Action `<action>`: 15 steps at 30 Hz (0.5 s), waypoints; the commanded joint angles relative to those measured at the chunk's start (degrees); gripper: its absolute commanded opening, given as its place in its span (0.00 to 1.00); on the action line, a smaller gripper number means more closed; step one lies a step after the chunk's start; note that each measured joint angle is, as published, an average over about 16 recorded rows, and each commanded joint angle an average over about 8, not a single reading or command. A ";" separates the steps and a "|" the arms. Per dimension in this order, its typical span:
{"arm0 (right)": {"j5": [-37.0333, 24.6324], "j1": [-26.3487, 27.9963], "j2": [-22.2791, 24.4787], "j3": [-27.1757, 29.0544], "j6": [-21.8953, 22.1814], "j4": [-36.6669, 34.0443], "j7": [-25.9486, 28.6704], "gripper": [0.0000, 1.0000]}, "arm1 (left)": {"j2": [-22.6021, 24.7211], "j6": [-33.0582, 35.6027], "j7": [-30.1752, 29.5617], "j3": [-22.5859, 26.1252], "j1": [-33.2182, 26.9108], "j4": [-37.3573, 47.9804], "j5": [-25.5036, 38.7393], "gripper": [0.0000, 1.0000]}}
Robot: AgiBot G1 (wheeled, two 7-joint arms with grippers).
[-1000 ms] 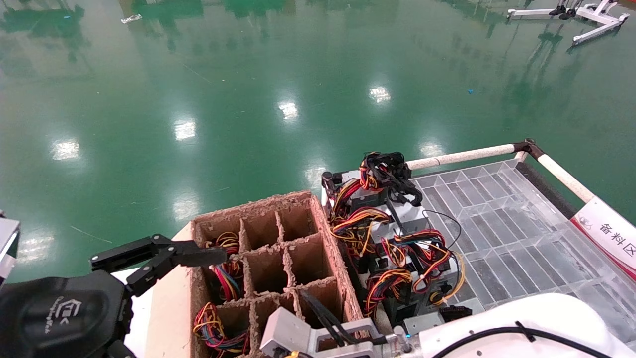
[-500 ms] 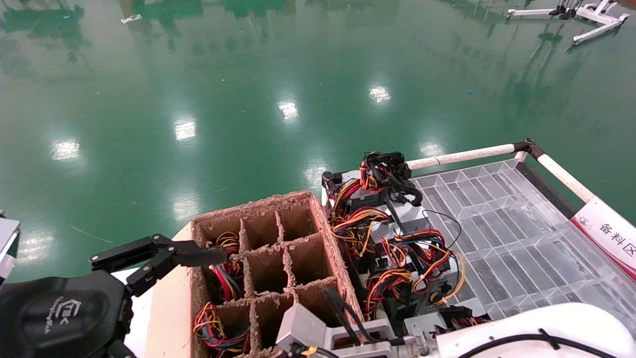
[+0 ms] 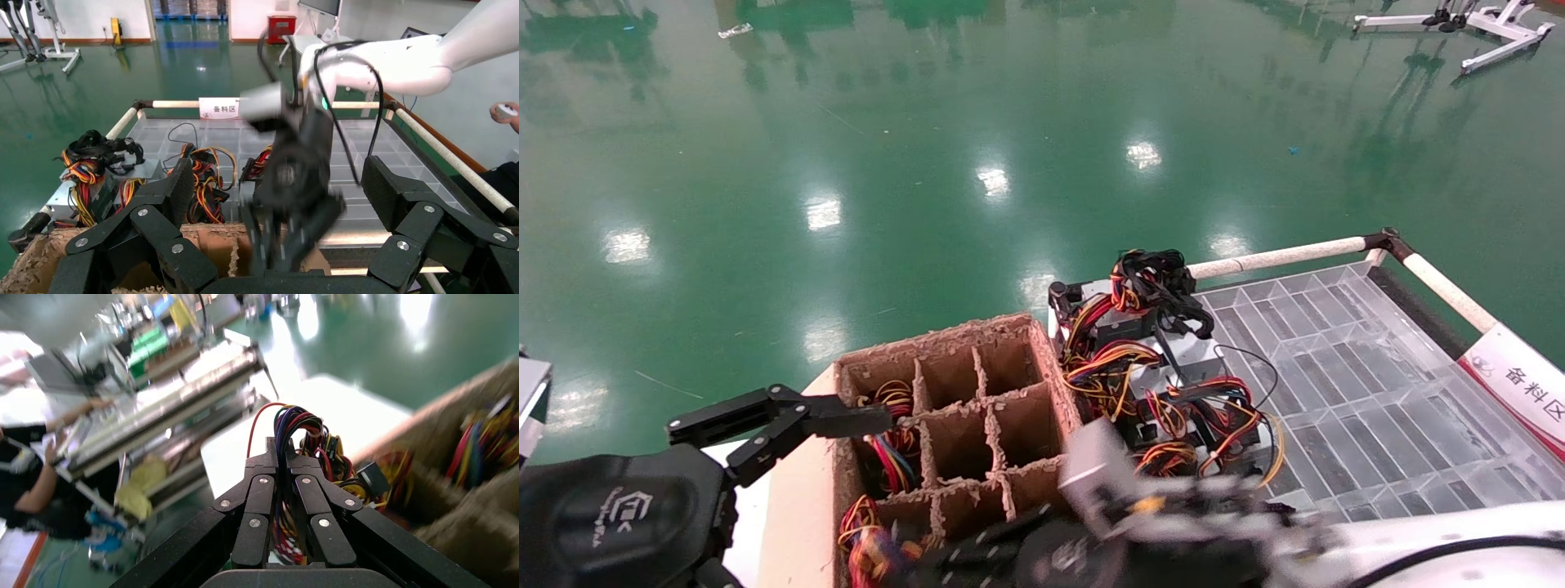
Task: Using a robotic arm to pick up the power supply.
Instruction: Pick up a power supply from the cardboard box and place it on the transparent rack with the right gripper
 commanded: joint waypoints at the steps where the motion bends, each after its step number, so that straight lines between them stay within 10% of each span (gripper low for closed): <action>1: 2.53 -0.06 1.20 1.54 -1.01 0.45 -0.43 0.00 | 0.00 0.00 0.00 0.00 0.00 0.00 0.00 1.00; 15: 14.31 1.47 7.88 11.04 -2.33 3.13 -2.42 0.00 | 0.00 0.00 0.00 0.01 0.00 0.00 -0.01 1.00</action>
